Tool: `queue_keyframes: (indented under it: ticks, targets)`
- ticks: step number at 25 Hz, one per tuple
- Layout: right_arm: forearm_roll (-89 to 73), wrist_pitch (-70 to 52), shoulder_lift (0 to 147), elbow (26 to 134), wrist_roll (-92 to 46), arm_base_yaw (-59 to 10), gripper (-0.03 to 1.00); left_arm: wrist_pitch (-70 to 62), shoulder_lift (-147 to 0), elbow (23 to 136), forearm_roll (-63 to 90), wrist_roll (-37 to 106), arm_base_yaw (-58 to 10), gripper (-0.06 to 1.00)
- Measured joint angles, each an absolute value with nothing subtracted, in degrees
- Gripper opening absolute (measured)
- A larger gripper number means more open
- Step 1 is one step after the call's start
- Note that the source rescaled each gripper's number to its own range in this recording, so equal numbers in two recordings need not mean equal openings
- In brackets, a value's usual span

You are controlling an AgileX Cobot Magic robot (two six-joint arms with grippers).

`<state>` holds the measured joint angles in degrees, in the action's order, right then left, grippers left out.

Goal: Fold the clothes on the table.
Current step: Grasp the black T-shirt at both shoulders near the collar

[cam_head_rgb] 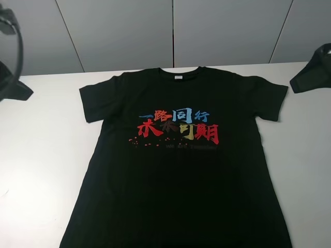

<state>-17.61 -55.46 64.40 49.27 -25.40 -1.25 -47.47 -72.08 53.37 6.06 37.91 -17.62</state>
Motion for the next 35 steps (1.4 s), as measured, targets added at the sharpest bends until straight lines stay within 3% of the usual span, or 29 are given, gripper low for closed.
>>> queue_keyframes:
  ticks: [6, 15, 35]
  targets:
    - [-18.24, -53.94, 74.95, 52.28, -27.42, -3.52, 1.0, -40.82, -88.02, 56.34, 4.97, 40.7, -25.69, 1.0]
    - [-16.88, -52.32, 87.49, 56.97, -27.95, -9.96, 1.0, -44.58, -107.24, 71.9, 2.75, 40.8, -34.31, 1.0]
    - [-17.16, -51.62, 93.56, 57.16, -28.08, -9.96, 1.0, -47.37, -121.38, 75.92, -5.15, 39.38, -34.97, 1.0]
